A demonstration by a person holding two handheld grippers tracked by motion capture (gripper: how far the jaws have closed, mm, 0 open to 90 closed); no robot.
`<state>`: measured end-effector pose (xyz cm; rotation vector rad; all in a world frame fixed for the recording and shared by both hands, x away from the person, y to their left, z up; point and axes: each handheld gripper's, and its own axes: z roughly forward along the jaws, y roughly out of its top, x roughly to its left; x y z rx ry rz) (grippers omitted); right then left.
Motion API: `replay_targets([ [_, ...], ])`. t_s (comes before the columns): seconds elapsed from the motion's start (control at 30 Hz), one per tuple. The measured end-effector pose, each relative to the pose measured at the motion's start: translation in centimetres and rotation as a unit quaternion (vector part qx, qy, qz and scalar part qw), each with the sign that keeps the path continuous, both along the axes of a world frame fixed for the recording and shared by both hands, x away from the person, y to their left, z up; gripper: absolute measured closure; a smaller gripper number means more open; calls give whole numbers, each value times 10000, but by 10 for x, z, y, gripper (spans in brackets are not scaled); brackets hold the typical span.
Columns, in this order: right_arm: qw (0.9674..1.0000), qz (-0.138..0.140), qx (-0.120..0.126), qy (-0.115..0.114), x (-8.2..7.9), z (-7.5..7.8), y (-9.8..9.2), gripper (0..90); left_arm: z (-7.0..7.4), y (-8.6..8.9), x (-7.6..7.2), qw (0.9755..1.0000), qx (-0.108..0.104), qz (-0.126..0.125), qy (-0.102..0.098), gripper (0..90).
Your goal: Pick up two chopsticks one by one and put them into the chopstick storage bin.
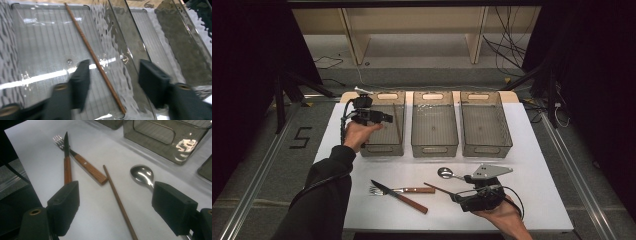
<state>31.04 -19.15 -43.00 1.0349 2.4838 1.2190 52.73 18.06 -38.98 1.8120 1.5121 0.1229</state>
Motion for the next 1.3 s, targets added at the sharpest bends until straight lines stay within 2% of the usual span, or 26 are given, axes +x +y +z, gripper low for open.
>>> replay_targets([
  [0.07,10000,-32,16,17,1,0,-1,230,3,0,-2,9999,-75,-13,-65,314],
  [0.13,10000,-34,12,11,1,0,-1,231,7,0,-7,9997,-120,-125,-155,294],
  [0.2,10000,-76,-1,13,2,0,-4,230,12,0,-14,9990,-221,-259,-302,243],
  [0.33,9999,-103,-34,32,3,1,-7,230,18,2,-30,9965,-458,-450,-540,212],
  [0.4,9998,-139,-85,86,5,1,-9,230,20,2,-40,9945,-510,-629,-663,194],
  [0.53,9996,-134,-178,155,7,1,-11,230,20,6,-63,9901,-737,-761,-924,190],
  [0.67,9988,-100,-385,275,11,2,-12,236,17,7,-88,9859,-741,-934,-1171,165],
  [0.73,9980,-66,-511,359,14,2,-13,236,14,6,-98,9837,-812,-999,-1254,158],
  [0.83,9974,-35,-597,413,17,2,-13,237,8,5,-114,9805,-832,-1095,-1404,157],
  [0.9,9957,24,-767,510,22,0,-12,242,4,6,-123,9786,-881,-1161,-1455,157],
  [0.93,9957,24,-767,510,22,0,-12,242,2,6,-126,9779,-901,-1170,-1481,157],
  [0.97,9951,55,-825,538,23,0,-12,245,0,6,-131,9764,-892,-1220,-1540,157],
  [1.07,9926,170,-981,690,27,0,-10,256,-2,7,-140,9741,-770,-1287,-1691,157],
  [1.1,9912,210,-1069,755,30,-1,-9,263,-2,8,-143,9731,-786,-1286,-1746,157],
  [1.13,9912,210,-1069,755,30,-1,-9,263,-3,9,-147,9712,-824,-1321,-1806,157],
  [1.2,9888,258,-1203,848,33,-2,-7,278,-4,10,-154,9695,-779,-1383,-1868,157],
  [1.3,9871,301,-1304,874,34,-3,-5,291,-6,11,-164,9667,-781,-1428,-1974,156],
])
